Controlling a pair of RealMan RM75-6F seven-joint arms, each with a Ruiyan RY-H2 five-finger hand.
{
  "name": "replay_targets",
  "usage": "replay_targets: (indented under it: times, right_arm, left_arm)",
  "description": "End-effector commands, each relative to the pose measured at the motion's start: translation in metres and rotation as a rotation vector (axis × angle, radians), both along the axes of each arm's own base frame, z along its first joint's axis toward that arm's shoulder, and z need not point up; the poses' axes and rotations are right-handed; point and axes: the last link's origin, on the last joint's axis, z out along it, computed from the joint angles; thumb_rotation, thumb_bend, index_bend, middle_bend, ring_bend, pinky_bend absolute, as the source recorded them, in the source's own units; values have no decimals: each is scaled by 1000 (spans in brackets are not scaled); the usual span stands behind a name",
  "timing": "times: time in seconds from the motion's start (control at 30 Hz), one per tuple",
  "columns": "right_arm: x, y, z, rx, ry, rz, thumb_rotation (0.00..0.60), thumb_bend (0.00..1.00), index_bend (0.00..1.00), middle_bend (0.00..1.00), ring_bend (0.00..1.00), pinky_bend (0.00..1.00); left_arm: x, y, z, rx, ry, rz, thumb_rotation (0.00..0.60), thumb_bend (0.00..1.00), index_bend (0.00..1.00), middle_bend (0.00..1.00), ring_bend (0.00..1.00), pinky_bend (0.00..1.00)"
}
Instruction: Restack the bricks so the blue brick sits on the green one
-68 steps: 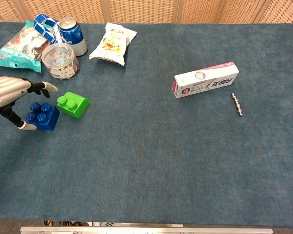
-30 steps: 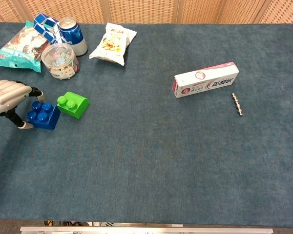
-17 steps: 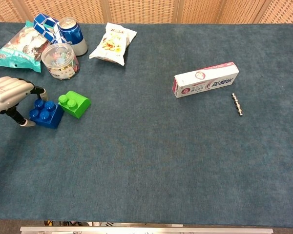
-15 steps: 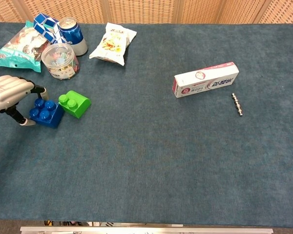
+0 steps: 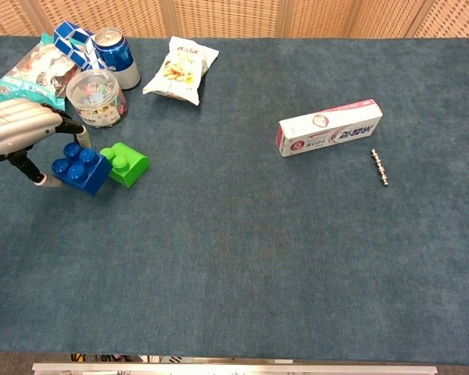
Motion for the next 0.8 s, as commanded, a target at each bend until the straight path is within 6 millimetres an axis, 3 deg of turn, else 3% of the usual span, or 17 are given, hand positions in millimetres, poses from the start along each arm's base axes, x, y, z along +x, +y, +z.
replay_targets:
  times: [0.03,0.37,0.8]
  right_arm:
    - [1,1,-1,3,2,1,600,306,371,355,254,310]
    - [3,3,-3,1,3,-6,600,306,371,355,256,310]
    - [-2,3,1,-5,-1,-18,600,306,371,355,256,310]
  left_arm:
    - [9,12,8,-15,19,-56,600,228,495,359,238,218]
    - [35,32,10,-54,31,-115,600,229,495,357,237,218]
    - [52,52,-10,-85,57,-90,600,229,493,353,236,218]
